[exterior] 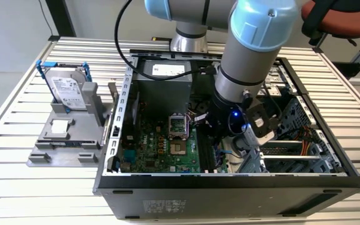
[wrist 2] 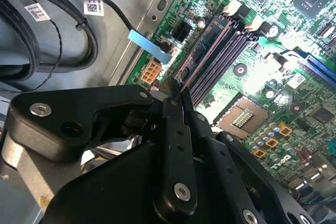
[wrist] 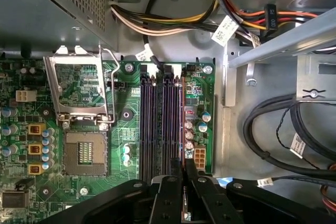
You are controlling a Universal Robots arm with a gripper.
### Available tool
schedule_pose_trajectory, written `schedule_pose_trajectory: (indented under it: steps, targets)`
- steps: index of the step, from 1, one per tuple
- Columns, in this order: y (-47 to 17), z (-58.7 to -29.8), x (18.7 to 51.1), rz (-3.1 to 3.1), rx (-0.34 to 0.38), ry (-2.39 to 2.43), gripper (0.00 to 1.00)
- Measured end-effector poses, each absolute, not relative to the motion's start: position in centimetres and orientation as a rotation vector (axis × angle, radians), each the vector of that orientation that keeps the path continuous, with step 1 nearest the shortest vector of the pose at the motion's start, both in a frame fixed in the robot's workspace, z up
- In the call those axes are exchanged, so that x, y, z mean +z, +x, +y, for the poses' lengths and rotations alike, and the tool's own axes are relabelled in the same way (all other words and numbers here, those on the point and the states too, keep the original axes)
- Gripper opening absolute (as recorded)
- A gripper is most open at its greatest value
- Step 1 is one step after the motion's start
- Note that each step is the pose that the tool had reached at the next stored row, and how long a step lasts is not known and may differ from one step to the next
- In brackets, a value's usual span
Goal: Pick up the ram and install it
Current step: 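Insert the ram into the slot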
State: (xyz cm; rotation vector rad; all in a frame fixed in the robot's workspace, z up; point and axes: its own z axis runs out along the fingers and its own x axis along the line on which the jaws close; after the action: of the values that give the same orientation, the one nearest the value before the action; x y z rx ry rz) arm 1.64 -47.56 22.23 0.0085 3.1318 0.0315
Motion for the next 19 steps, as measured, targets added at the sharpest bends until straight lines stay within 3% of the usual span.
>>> schedule_pose_trajectory:
  steps: [19]
  targets:
    - [1.46,-47.61,21.75,3.133,0.028,0.007,0.0]
